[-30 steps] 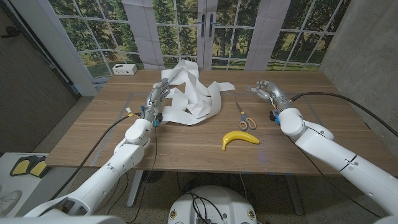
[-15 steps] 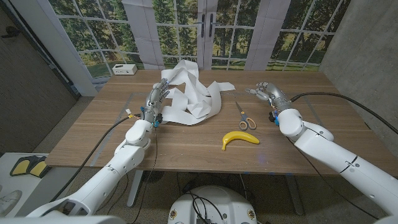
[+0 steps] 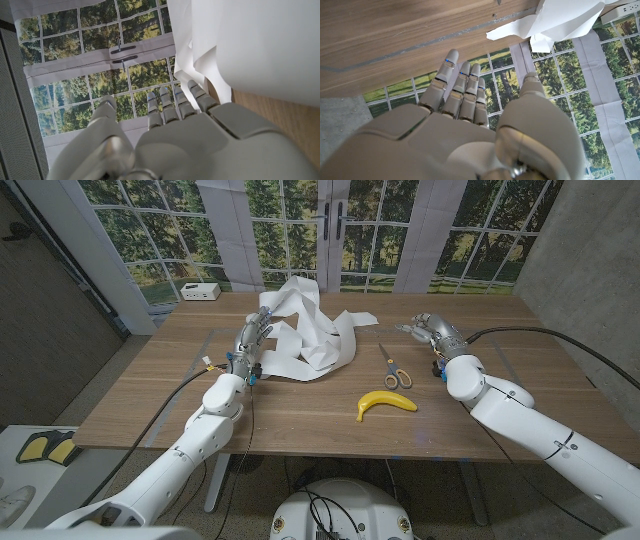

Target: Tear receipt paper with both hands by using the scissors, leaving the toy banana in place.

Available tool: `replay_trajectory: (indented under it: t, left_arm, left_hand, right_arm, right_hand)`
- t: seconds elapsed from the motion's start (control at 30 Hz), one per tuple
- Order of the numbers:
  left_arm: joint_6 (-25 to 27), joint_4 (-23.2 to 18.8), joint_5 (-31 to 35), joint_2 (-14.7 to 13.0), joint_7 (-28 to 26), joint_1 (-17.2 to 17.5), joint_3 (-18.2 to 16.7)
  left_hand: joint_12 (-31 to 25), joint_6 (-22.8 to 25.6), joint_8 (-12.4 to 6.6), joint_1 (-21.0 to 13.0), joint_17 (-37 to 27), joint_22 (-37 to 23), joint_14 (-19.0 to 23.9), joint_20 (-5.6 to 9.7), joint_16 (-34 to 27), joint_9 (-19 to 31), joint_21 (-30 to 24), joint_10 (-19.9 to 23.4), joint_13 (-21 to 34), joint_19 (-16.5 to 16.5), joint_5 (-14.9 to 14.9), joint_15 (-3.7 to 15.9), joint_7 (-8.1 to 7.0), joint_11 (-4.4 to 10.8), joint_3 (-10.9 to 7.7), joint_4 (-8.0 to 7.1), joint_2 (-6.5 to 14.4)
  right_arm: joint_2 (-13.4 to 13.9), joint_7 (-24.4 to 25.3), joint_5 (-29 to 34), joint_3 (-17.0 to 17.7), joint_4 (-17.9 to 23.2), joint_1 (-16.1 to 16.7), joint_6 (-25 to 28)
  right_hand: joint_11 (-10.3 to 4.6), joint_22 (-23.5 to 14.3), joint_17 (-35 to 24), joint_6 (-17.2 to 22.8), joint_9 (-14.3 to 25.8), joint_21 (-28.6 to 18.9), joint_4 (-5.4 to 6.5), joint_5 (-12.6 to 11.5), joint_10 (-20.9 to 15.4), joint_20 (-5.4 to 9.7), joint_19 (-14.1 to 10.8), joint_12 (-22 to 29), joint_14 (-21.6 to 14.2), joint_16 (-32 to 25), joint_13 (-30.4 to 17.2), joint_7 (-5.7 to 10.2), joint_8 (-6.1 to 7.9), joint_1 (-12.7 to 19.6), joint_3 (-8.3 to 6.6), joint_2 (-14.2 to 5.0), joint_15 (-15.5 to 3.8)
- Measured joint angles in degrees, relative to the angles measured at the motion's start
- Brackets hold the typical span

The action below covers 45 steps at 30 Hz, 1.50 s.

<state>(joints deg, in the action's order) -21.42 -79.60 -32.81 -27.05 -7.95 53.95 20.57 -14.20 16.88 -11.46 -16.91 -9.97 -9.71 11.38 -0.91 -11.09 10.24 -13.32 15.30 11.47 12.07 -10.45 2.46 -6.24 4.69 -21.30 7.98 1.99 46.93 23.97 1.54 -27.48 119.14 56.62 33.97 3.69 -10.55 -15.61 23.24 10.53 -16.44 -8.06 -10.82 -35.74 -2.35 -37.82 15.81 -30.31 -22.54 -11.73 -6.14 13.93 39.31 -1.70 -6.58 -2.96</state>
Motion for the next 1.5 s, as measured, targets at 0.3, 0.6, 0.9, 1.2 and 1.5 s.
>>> replay_trajectory:
  t: [0.3, 0.6, 0.9, 1.2, 1.5]
  left_arm:
    - [0.4, -0.9, 0.4, -0.3, -0.8, 0.6, -0.1]
    - [1.4, -2.2, 0.6, -0.9, -1.9, 1.7, -0.3]
    - [1.5, -2.6, 0.6, -1.0, -2.1, 2.2, -0.6]
    - [1.6, -2.6, -0.5, -0.7, -1.8, 2.5, -0.9]
    - [1.5, -2.5, -2.3, -0.4, -1.0, 2.9, -1.3]
  left_hand:
    - [0.0, 0.5, 0.00, 0.0, 0.0, 0.0, 0.2, -0.22, 0.0, 0.0, 0.5, 0.0, 0.0, 0.2, 0.0, -0.22, 0.11, 0.00, 0.00, 0.00, 0.0]
    - [0.0, 0.5, 0.00, 0.0, 0.0, -0.3, 0.2, -0.31, 0.0, 0.0, 0.5, 0.0, 0.0, 0.3, 0.0, -0.22, 0.11, 0.00, 0.00, 0.00, 0.0]
    - [0.0, 0.5, 0.00, 0.0, 0.0, -0.3, 0.2, -0.31, 0.0, 0.0, 0.5, 0.2, 0.0, 0.3, 0.0, -0.22, 0.12, -0.23, 0.00, -0.01, 0.0]
    - [0.0, 0.8, 0.00, 0.0, 0.0, -0.3, 0.2, 0.00, 0.0, 0.0, 0.9, 0.3, 0.0, 0.6, 0.0, -0.22, 0.42, -0.31, 0.00, -0.01, 0.0]
    - [0.0, 0.8, 0.00, 0.0, 0.0, -0.3, 0.2, 0.00, 0.0, 0.0, 0.9, 0.3, 0.0, 0.6, 0.0, -0.22, 0.42, -0.31, 0.00, -0.01, 0.0]
  right_arm:
    - [0.6, -0.6, 1.4, -1.1, 1.2, -0.7, 1.9]
    - [1.1, -1.6, 2.4, -1.8, 2.4, -1.1, 4.1]
    - [1.4, -2.5, 3.8, -2.4, 3.2, -1.4, 7.1]
    - [2.0, -3.8, 5.0, -4.4, 4.9, -3.0, 9.4]
    - [2.4, -5.1, 6.1, -6.1, 5.5, -4.3, 11.4]
  right_hand:
    - [0.09, -1.2, -3.2, 1.4, 0.0, -2.4, 0.06, 0.0, -1.5, 2.00, -4.5, 0.0, -3.5, -3.5, -0.6, -0.61, -0.45, 0.0, -0.40, 0.00, -0.02]
    - [0.32, -1.9, -5.6, 2.3, 0.0, -3.3, 0.23, 0.0, -1.7, 2.21, -4.9, 0.0, -4.9, -5.5, -0.7, -0.39, -0.45, 0.0, -0.70, 0.00, -0.24]
    - [0.32, -3.3, -8.8, 4.9, 0.0, -4.9, 0.23, 0.0, -4.4, 1.61, -5.5, 0.3, -5.9, -8.3, -0.9, 0.38, -0.45, 0.0, -0.70, 0.00, -0.42]
    - [0.22, -5.0, -13.1, 8.8, 0.3, -6.4, 0.23, 0.0, -5.7, 0.78, -5.1, 0.8, -6.3, -11.3, -1.7, 1.45, 0.49, 0.0, -0.70, 0.00, -0.72]
    - [-1.58, -10.2, -24.8, 10.0, 0.8, -12.4, -0.24, 0.0, -7.0, 0.72, -6.4, 0.8, -7.7, -20.8, -3.2, 1.45, 0.22, 1.1, -1.18, 1.14, -0.70]
